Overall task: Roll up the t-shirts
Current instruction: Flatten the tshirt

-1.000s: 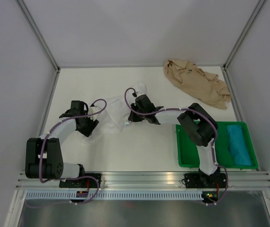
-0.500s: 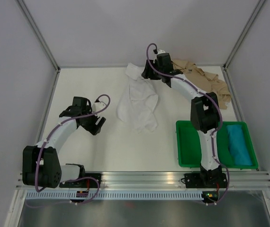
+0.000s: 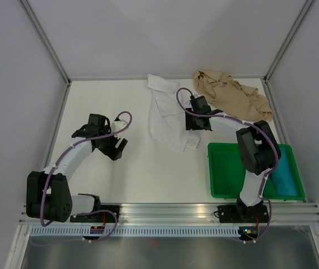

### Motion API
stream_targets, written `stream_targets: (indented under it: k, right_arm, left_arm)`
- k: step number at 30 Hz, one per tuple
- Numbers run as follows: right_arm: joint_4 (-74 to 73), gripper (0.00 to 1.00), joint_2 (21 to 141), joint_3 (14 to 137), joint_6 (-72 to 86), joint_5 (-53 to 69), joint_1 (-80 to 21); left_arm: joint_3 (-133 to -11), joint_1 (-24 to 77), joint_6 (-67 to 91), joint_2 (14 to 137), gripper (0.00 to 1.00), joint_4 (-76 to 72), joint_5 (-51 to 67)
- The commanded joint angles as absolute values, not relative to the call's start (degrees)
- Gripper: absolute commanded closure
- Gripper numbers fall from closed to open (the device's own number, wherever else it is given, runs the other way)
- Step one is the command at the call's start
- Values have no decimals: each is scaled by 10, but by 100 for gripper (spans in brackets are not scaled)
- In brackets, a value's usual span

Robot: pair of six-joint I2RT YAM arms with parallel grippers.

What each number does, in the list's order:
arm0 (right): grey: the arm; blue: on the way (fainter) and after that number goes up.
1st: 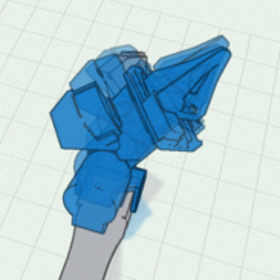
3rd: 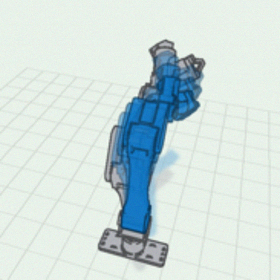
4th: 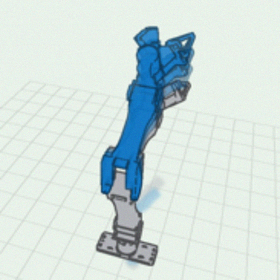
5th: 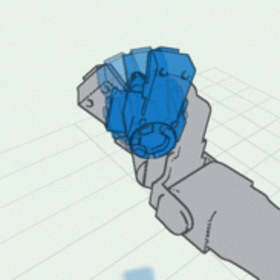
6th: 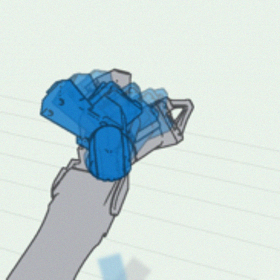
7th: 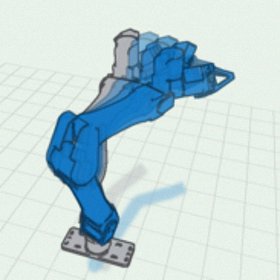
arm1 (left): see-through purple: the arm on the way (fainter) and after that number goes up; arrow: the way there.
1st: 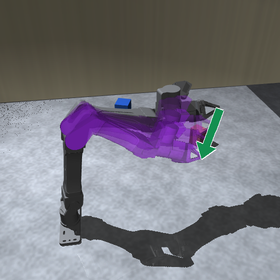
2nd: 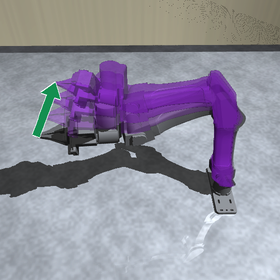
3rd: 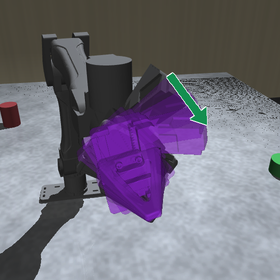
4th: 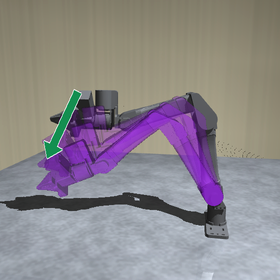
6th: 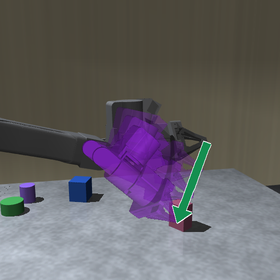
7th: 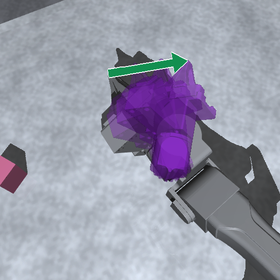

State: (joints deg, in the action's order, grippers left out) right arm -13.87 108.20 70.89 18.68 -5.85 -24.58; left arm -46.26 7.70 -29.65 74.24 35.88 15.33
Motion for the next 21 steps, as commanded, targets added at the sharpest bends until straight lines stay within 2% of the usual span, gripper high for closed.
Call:
stream_targets:
  k: [1,7,10,11,12,17,20,21]
  right_arm:
    - [-132,40,1054,677,174,-91,-241]
    - [-117,40,1063,641,171,-40,-241]
    - [-104,65,1065,619,175,-28,-241]
    - [-103,91,1059,606,175,-25,-241]
    - [-105,100,1056,604,172,-20,-241]
    - [-111,100,1000,584,168,81,-245]
    - [-89,100,941,545,187,127,-246]
    - [-84,100,929,535,192,137,-246]
  left_arm:
    - [-488,87,-275,737,16,360,164]
    - [-482,96,-276,726,16,364,157]
    - [-481,101,-277,720,16,369,153]
    - [-480,103,-279,715,16,371,155]
    - [-480,107,-281,708,16,372,159]
    - [-518,144,-259,696,16,389,200]
    - [-557,229,-256,707,16,381,173]
    - [-568,287,-264,714,16,372,154]
